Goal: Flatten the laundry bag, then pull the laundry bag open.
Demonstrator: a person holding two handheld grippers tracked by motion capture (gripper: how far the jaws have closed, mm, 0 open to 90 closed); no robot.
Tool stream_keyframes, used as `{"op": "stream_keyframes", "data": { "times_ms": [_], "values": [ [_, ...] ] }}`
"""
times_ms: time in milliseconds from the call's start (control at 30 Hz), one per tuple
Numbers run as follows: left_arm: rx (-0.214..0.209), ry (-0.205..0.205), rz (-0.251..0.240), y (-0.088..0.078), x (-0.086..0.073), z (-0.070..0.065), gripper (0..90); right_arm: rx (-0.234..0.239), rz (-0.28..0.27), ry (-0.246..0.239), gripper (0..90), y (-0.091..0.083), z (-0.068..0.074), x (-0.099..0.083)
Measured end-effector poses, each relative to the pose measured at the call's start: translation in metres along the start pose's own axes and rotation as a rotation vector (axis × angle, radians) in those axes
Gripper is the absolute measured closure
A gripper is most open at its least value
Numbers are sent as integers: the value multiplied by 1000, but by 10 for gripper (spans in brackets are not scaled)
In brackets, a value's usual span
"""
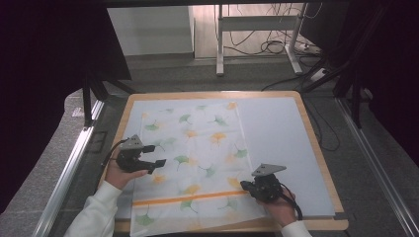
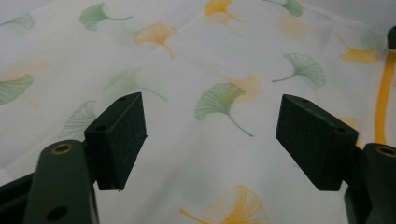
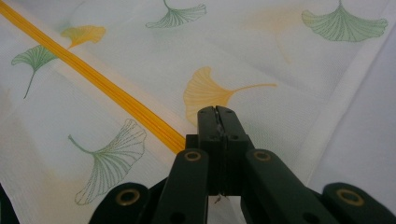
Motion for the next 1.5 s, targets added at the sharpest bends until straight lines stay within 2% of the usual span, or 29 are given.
{"op": "stream_keyframes", "data": {
  "times_ms": [167, 400, 500, 533, 867, 1067, 1200, 1267, 1333, 1500],
  "values": [
    [-27, 32, -5, -1, 3, -17, 244, -8, -6, 2, 889, -2, -2, 1],
    [-31, 55, 13, 2, 0, -32, 245, -11, -10, 3, 889, -3, -5, 2],
    [-51, 75, 24, 4, 0, -48, 244, -9, -17, 1, 889, -7, -4, 0],
    [-51, 75, 24, 4, 0, -48, 244, -9, -17, 1, 889, -7, -4, 0],
    [-106, 120, 38, 8, -2, -81, 244, -27, -24, 8, 889, -10, -8, 1],
    [-119, 131, 35, 9, 0, -92, 244, -30, -31, 11, 889, -12, -10, 1],
    [-129, 154, 28, 12, 3, -104, 248, -36, -36, 16, 889, -15, -12, 1],
    [-153, 128, 23, 12, 4, -107, 255, -39, -36, 19, 889, -16, -13, 0],
    [-137, 141, 28, 13, 4, -108, 255, -41, -39, 20, 889, -17, -14, 0],
    [-143, 162, 30, 16, 7, -117, 256, -44, -39, 30, 889, -17, -18, 0]
  ]
}}
Point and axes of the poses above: each handheld gripper's, and its own axes: y roughly forward along the jaws, x roughly out of its top, z roughly to its left, the point moved 10 cm from there along y, roughly forward along the jaws, and after that the axes turned 6 degrees about x, right-handed, at the moved point
